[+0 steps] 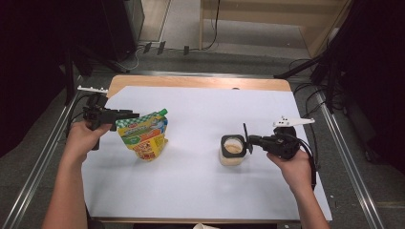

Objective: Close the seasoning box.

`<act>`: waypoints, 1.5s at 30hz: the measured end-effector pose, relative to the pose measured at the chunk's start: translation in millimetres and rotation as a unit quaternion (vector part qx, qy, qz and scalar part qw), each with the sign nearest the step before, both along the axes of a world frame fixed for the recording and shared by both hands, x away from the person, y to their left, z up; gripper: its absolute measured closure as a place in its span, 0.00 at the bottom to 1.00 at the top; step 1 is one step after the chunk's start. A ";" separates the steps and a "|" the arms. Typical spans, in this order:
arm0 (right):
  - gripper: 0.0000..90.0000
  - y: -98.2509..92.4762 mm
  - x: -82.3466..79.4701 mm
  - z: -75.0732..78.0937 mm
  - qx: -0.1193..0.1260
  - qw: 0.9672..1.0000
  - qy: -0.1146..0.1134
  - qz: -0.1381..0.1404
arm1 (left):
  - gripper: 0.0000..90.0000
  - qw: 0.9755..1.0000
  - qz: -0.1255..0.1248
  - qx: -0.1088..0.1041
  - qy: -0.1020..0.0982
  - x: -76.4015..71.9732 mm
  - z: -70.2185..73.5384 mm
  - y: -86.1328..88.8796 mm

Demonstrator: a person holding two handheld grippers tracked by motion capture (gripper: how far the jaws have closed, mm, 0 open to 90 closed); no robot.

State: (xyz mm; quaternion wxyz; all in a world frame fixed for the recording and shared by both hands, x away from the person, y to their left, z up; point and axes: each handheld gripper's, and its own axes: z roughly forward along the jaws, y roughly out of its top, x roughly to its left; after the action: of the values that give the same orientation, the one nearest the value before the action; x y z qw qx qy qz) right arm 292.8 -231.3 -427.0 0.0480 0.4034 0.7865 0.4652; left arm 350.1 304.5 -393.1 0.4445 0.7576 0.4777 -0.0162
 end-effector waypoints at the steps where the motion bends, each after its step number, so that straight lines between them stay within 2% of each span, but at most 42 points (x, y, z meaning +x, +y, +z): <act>1: 1.00 1.2 -0.2 0.1 0.000 1.000 0.000 0.001 | 0.49 1.000 -0.001 0.001 -0.001 -0.2 -0.2 -0.4; 13: 1.00 13.5 -2.0 -2.4 0.007 1.000 -0.002 0.017 | 0.49 1.000 -0.003 0.001 0.004 0.3 -2.1 -1.2; 17: 1.00 21.4 -3.4 -2.9 0.003 1.000 -0.007 0.029 | 0.49 1.000 -0.002 0.002 0.005 0.4 -2.7 -0.1; 29: 1.00 38.6 -3.0 -14.3 -0.014 0.999 0.004 0.048 | 0.49 1.000 -0.004 0.002 0.007 0.5 -3.9 -0.2; 38: 0.98 40.9 -3.9 -14.9 -0.013 0.999 -0.001 0.051 | 0.48 1.000 -0.005 0.003 0.009 0.6 -4.2 -0.6; 45: 0.91 37.9 -4.1 -12.8 -0.012 0.999 -0.012 0.047 | 0.48 1.000 -0.003 0.004 0.011 0.4 -5.0 -0.7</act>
State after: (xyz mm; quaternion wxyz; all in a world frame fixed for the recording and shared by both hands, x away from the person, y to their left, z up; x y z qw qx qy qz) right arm 288.7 -193.4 -439.8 0.0406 0.3602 0.8096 0.4618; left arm 350.5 303.7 -398.1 0.4366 0.7605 0.4800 -0.0240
